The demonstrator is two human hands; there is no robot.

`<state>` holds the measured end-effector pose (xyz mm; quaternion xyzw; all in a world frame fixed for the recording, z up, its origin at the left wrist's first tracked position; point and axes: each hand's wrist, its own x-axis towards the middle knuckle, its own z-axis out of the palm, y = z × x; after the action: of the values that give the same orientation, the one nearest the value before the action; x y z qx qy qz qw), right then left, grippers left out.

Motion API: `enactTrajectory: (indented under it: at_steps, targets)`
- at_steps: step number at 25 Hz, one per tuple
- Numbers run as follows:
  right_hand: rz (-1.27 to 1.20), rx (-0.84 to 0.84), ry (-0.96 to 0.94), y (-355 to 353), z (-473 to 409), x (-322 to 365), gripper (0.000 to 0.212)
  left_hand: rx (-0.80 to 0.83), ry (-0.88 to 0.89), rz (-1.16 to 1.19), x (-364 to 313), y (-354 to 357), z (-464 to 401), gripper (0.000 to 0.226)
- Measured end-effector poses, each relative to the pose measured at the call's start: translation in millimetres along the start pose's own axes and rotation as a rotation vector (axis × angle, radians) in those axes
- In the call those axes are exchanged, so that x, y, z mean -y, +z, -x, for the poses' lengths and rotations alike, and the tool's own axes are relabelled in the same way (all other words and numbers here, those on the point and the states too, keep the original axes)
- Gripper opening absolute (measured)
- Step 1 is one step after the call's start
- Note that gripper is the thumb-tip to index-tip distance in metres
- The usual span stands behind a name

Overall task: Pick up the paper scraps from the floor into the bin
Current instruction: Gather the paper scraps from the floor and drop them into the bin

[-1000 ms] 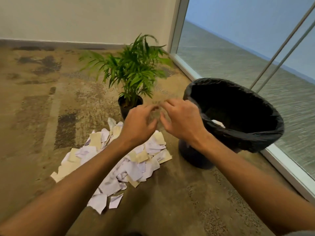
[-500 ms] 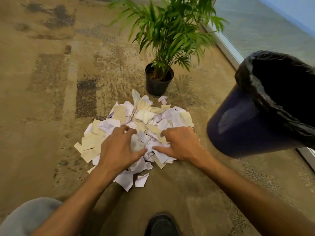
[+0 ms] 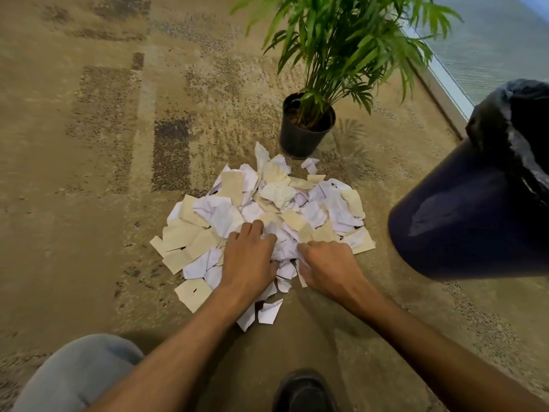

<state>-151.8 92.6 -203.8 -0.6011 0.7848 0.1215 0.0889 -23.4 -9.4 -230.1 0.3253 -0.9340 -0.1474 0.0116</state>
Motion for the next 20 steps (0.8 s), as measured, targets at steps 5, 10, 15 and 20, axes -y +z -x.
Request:
enactTrajectory:
  at_steps: [5, 10, 15, 20]
  targets:
    - [-0.339, -0.143, 0.172, -15.7, -4.7, -29.7, 0.029, -0.083, 0.032, 0.085, 9.1, -12.6, -4.9, 0.027]
    - [-0.518, -0.312, 0.244, -44.6, -16.3, -63.2, 0.029, -0.112, 0.046, 0.279, 16.9, -24.2, -8.7, 0.030]
    - [-0.193, -0.302, 0.063, -21.7, -40.7, -45.4, 0.031, -0.154, -0.059, 0.301, 24.9, -23.6, -14.4, 0.032]
    - [-0.076, -0.143, -0.009, -6.5, -36.1, -35.2, 0.061, -0.136, -0.133, 0.327, 30.5, -22.6, -14.0, 0.048]
